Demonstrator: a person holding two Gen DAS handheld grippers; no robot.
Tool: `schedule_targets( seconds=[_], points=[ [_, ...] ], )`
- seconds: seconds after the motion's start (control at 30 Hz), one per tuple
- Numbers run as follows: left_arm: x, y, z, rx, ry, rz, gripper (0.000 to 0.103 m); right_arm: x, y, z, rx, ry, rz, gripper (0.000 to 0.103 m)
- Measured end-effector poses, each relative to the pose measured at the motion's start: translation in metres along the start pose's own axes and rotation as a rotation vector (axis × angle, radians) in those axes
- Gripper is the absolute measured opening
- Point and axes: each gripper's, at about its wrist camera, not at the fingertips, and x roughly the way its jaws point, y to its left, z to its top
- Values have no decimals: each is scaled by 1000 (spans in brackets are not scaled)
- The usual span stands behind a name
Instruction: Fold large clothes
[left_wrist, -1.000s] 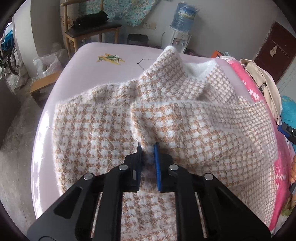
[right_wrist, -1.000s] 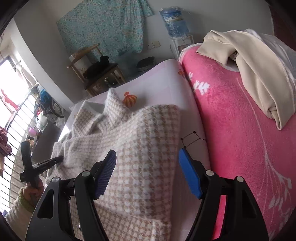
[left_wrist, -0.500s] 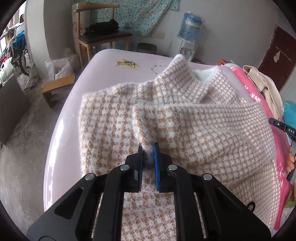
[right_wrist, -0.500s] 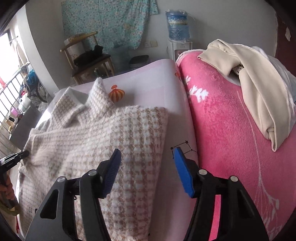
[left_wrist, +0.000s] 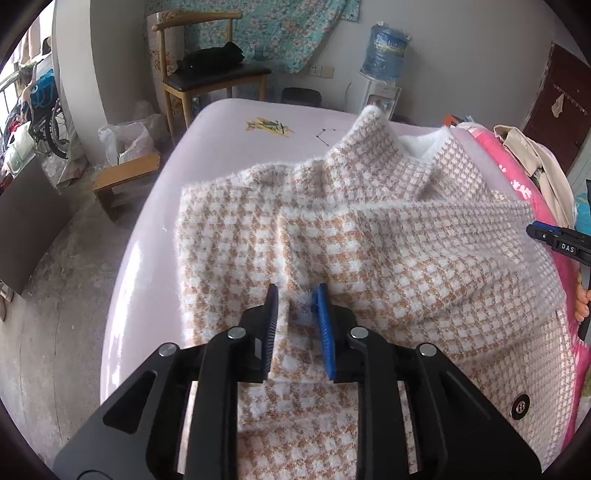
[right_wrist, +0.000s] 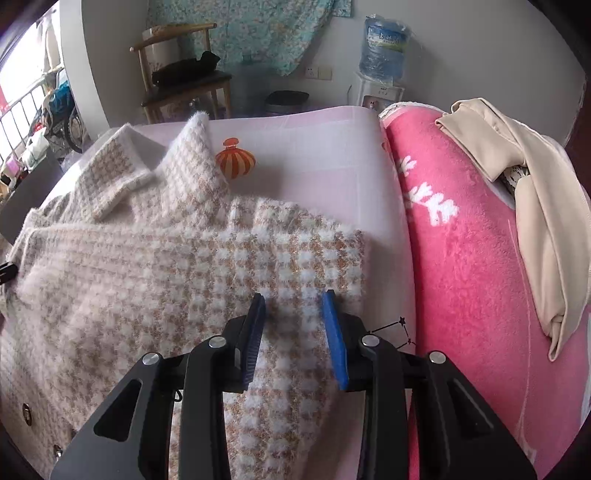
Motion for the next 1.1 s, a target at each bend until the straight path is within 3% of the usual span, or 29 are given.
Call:
schedule_targets(
  seconds=[0.13, 0.2, 0.27, 0.3, 0.37, 0.5, 0.63, 0.73, 0.8, 0.83, 0.9, 0.97, 1.1],
  points=[
    [-21, -1, 10, 13, -95, -36, 25, -15, 4, 5, 7, -38, 98, 34],
    [-17, -11, 17, 28, -83, -63, 25, -7, 11, 6, 14, -9, 164, 37],
    [-1, -21, 21, 19, -26, -113, 29, 12, 22, 4, 12, 54, 210, 50],
    [12, -26, 22, 11, 16, -123, 34, 23, 26, 2, 5, 80, 193, 53],
    [39, -30, 17, -11, 93, -81, 35, 29, 37, -6, -60, 50, 132, 58],
    [33, -37, 15, 28, 60, -41, 36, 12, 50, -6, -108, 62, 67, 58],
    [3, -47, 8, 104, 6, -78, 35, -25, 67, -21, -192, -10, 115, 58],
    [0, -58, -8, 182, 31, -80, 43, -18, 80, -43, -279, 24, 73, 58],
    [17, -63, -20, 219, 93, -27, 49, -8, 72, -46, -236, 22, 85, 60],
    [13, -66, -23, 243, 59, -9, 49, -7, 64, -42, -186, 47, 107, 62],
    [5, -69, -21, 242, 70, 19, 50, -19, 50, -38, -94, 56, 95, 61],
    [-13, -65, -20, 199, 63, -12, 51, -47, 40, -45, -44, 27, 124, 61],
    [-70, -56, -42, 194, 13, -11, 70, -108, 31, -79, -3, -1, 114, 61]
  ],
)
